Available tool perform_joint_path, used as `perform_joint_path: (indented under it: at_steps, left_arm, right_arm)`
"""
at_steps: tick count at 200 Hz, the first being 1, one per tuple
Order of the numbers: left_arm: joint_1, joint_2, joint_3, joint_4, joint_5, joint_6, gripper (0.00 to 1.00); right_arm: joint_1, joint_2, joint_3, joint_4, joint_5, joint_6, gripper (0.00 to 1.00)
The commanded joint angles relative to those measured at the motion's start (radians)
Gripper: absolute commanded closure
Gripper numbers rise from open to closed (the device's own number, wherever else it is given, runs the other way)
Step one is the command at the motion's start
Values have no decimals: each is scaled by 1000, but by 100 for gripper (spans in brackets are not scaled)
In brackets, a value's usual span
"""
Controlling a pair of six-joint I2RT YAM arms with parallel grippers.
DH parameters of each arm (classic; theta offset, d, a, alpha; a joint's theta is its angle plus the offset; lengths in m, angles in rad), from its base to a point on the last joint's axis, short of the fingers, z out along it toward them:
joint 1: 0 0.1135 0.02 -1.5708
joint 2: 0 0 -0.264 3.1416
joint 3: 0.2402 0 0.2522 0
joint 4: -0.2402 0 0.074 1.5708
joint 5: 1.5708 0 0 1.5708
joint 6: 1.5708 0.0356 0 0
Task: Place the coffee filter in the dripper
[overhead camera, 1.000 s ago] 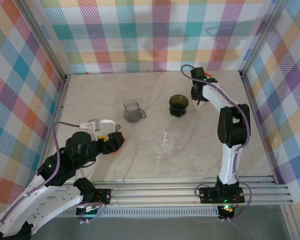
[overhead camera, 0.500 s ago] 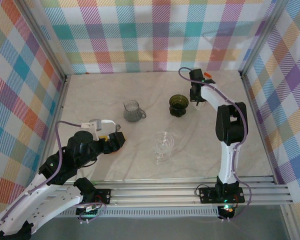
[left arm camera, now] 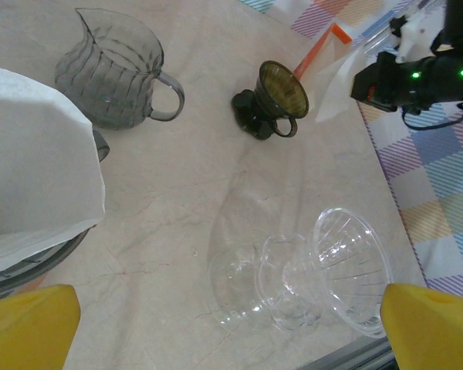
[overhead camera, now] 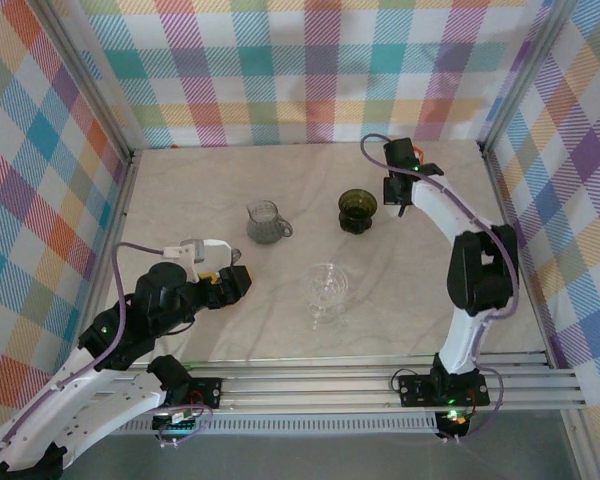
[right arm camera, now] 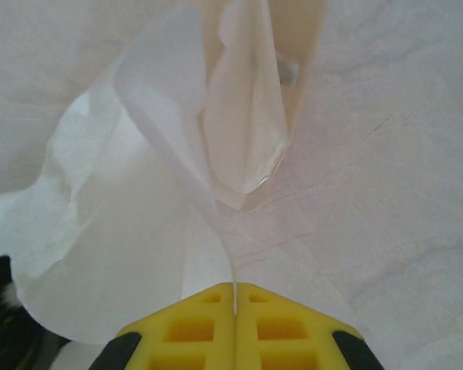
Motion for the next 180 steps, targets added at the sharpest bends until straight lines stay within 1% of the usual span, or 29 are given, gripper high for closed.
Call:
perform_joint_path:
  at_steps: [1, 18, 39, 61, 90, 128, 141, 157, 180]
  left_arm:
    - [-9, -21, 7, 17, 20, -1, 0]
    - [-8, -22, 22, 7, 33, -3, 0]
    - [-9, -29, 37, -1, 49, -2, 0]
    - [-9, -38, 45, -11, 56, -1, 0]
    - [-9, -37, 46, -8, 67, -3, 0]
    - [-10, -29, 42, 4, 78, 3, 0]
    - [-9, -21, 41, 12, 84, 7, 0]
    - [-10, -10, 41, 17, 93, 8, 0]
    - [-8, 0, 42, 18, 99, 16, 0]
  right_arm:
    - [39, -131, -50, -21, 2, 18, 100]
    - [77, -236, -95, -45, -2, 26, 100]
    - [129, -380, -145, -104, -55, 54, 100]
    - [241, -519, -185, -192, -85, 72, 100]
    - [353, -643, -160, -382, -256, 140, 100]
    - [483, -671, -48, -634, -451, 202, 100]
    - [504, -661, -22, -681, -517, 226, 100]
    - [524, -640, 9, -722, -563, 250, 100]
    - [529, -594, 41, -749, -649, 282, 100]
